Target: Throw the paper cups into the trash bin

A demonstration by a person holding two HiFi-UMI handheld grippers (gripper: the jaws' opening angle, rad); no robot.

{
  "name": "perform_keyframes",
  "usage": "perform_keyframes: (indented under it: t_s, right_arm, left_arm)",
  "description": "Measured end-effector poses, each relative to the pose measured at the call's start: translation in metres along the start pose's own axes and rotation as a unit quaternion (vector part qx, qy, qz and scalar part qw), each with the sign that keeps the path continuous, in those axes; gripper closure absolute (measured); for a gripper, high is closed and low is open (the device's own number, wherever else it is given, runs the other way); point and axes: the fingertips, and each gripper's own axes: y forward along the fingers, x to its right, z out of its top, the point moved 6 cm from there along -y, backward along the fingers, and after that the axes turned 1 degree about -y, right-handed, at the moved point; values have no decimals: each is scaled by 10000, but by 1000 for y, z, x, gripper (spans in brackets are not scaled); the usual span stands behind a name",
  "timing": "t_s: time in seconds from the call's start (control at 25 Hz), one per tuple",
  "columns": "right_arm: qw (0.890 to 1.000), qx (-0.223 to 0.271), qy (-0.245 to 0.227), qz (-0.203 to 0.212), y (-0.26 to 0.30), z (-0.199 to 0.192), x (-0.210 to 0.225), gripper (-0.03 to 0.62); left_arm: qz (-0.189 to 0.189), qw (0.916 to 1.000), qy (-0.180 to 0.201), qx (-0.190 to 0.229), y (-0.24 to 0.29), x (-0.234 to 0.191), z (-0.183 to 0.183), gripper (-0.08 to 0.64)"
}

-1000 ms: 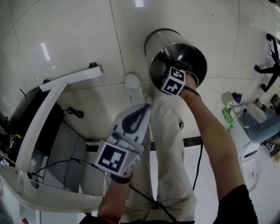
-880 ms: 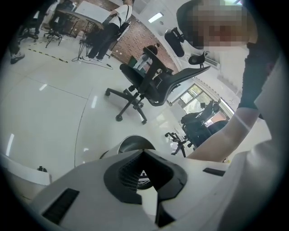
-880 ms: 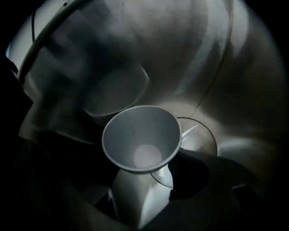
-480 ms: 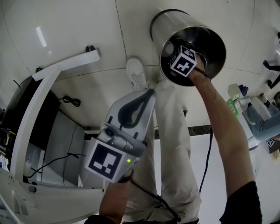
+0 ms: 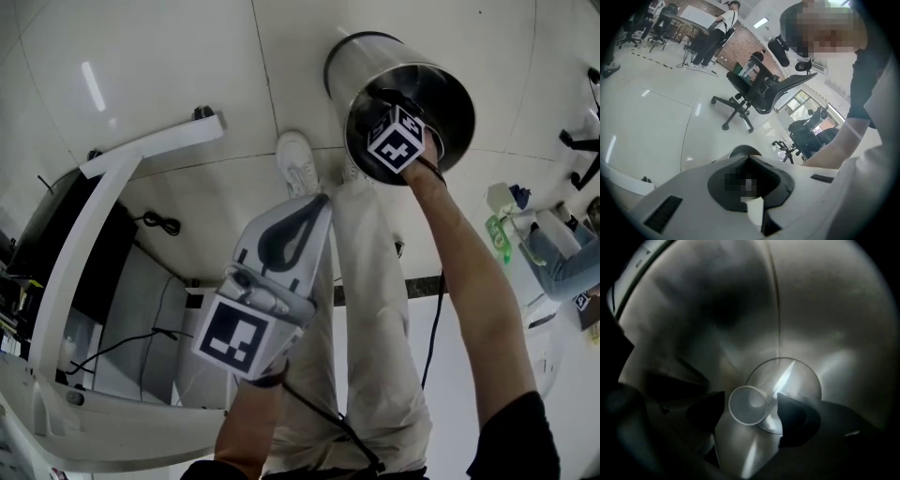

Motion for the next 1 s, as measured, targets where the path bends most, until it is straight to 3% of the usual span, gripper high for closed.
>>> perform_keyframes:
  t_s: [0.16, 0.36, 0.48, 0.56, 0.72, 0.88, 1.0]
  right_arm:
    - [9981, 438, 395, -192, -37, 6, -5, 235]
    - [9895, 1168, 632, -563, -105, 13, -32, 343]
    - [9790, 1721, 520, -959, -155, 29, -32, 505]
    - [9716, 2054, 714, -933, -186, 29, -36, 589]
    - [9468, 2694, 1524, -878, -262, 22, -55, 589]
    - [9208, 3415, 1651, -913, -356, 41, -77, 591]
    - [9030, 3841, 1667, -961, -423, 52, -105, 591]
  left_arm:
    - [-60, 9998, 169, 100, -7, 14, 18, 546]
    - [-222, 9990, 359, 133, -28, 47, 28, 546]
    - [-343, 9964, 733, 246, -37, 60, 41, 546]
    - [-381, 9938, 1004, 298, -40, 75, 46, 546]
    - [-415, 9921, 1157, 242, -47, 104, 52, 546]
    - [-794, 9864, 1233, 742, -79, 145, 86, 546]
    - [-856, 9866, 1111, 839, -121, 172, 111, 546]
